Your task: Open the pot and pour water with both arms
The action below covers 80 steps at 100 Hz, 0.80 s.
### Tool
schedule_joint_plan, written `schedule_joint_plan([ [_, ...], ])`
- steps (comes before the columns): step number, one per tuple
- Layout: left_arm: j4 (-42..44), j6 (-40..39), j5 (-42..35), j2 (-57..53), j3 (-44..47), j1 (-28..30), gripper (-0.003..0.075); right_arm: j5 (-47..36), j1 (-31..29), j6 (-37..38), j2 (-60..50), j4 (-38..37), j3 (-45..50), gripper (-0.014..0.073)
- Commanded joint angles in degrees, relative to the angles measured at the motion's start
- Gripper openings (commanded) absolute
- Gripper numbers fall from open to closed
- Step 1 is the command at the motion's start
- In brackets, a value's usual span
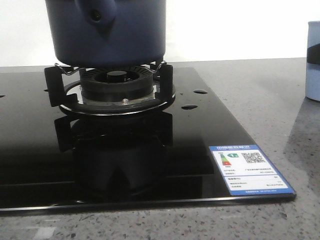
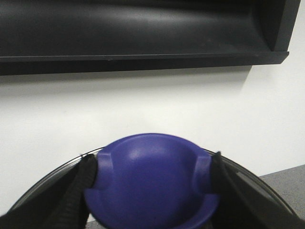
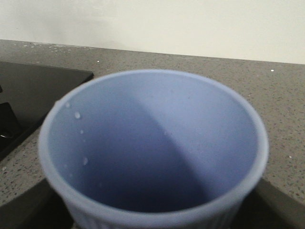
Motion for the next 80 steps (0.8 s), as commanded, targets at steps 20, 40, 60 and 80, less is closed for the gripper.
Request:
schedule_joint_plan([
  [20,0.0,0.0,-5.8,-1.6,-2.1,0.2,0.0396,0.3,-0.5,-0.7,-1.3,1.9,-1.2,0.0573],
  [40,0.0,0.0,-5.8,-1.6,-2.1,0.2,0.0396,0.2,-0.5,1.6,-2.5,1.0,-1.2,0.065],
  [60,0.0,0.0,-5.8,-1.6,-2.1,0.2,0.0396,1.8,-0.5,4.9,-6.7,-1.1,0.0,0.065],
  [80,0.0,0.0,-5.8,-1.6,-2.1,0.2,0.0396,8.8,-0.5,4.9,-12.8,-1.2,4.3,0.065],
])
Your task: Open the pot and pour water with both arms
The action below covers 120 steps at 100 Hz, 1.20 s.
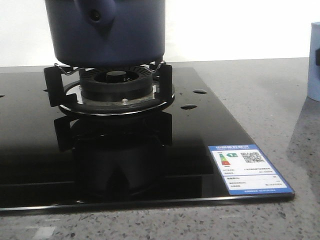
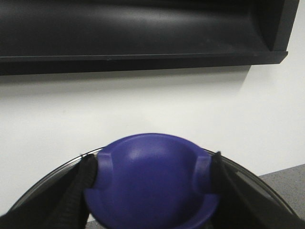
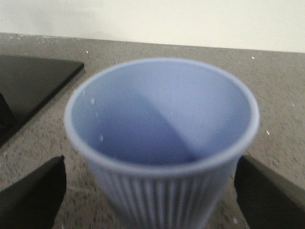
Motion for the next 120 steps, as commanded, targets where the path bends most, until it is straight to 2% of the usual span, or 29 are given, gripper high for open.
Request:
schedule_joint_plan([
  [1,0.0,0.0,-5.9,-1.6,-2.1,0.2,0.0396,1.4,-0.5,0.3,-4.6,1.0,0.9,0.065],
  [33,0.0,0.0,-5.9,-1.2,-2.1,-0.4,0.0397,3.9,-0.5,1.2,-18.3,0.9,9.8,0.065],
  [59,0.0,0.0,-6.6,3.0,-2.1,-7.5,0.0396,5.9,-0.5,4.5,-28.7,0.8,13.8,0.065],
  [88,1.6,0.0,-11.7,10.0,-2.1,-14.1,0.0397,5.8,-0.5,5.2,-29.2,-0.4,13.8,0.065],
  [120,4.0,0.0,-16.6,15.5,-2.1,-15.2,0.0397,6.0,0.8,5.2,-29.2,-0.5,13.8,0.065],
])
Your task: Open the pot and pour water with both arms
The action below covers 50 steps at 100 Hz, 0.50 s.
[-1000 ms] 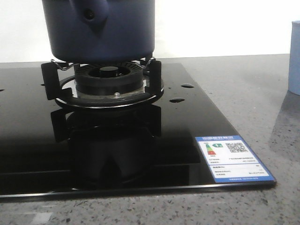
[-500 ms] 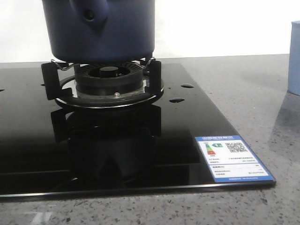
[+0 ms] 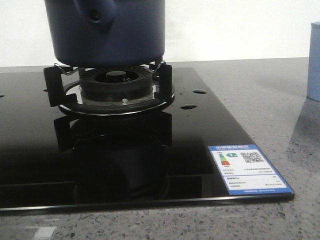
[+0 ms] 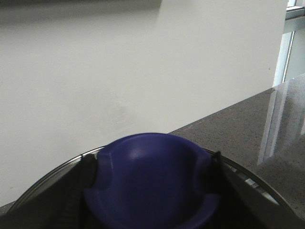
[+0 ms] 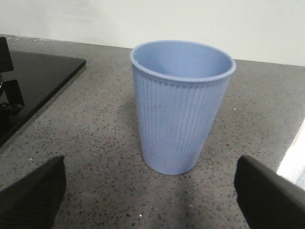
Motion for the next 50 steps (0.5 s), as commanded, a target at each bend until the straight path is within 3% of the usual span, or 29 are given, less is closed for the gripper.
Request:
schedule_joint_plan([
  [1,0.5,0.0,-7.3,-1.2,-2.1,-0.3,0.0397,-2.3,0.3,0.0,-0.3,1.3,-1.3,0.065],
  [50,0.5,0.0,-4.9,0.1,-2.1,-0.3,0.0396,-2.3,0.8,0.0,-0.3,1.3,-1.3,0.065],
])
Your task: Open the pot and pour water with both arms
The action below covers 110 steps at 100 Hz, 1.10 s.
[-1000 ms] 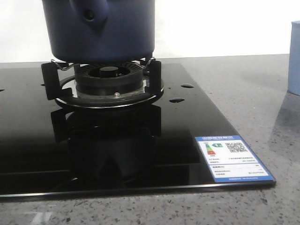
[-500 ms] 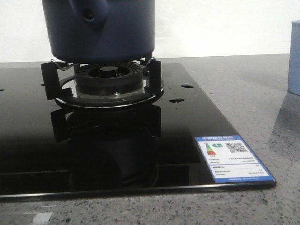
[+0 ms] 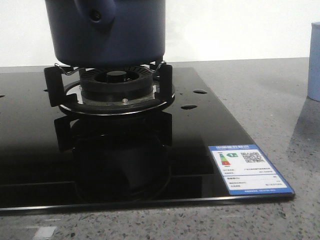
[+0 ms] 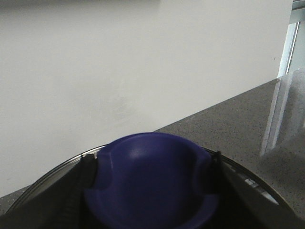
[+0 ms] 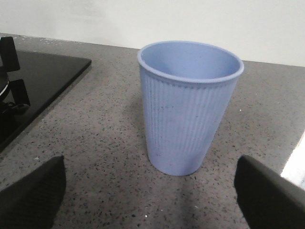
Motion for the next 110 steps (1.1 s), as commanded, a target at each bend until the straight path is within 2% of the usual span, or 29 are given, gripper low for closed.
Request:
schedule_joint_plan([
  [1,0.4,0.0,-4.9,-2.0,-2.1,-0.3,0.0396,-2.4,0.1,0.0,-0.3,1.3,-1.3,0.065],
  [37,0.4,0.0,-4.6,-2.0,-2.1,-0.3,0.0397,-2.4,0.6,0.0,-0.3,1.3,-1.3,0.065],
  [59,0.4,0.0,-8.6,-2.0,-2.1,-0.3,0.0397,-2.4,0.6,0.0,-0.3,1.3,-1.3,0.065],
  [110,0.4,0.0,-7.1,-0.7,-2.1,-0.3,0.0397,-2.4,0.6,0.0,-0.3,1.3,-1.3,0.065],
])
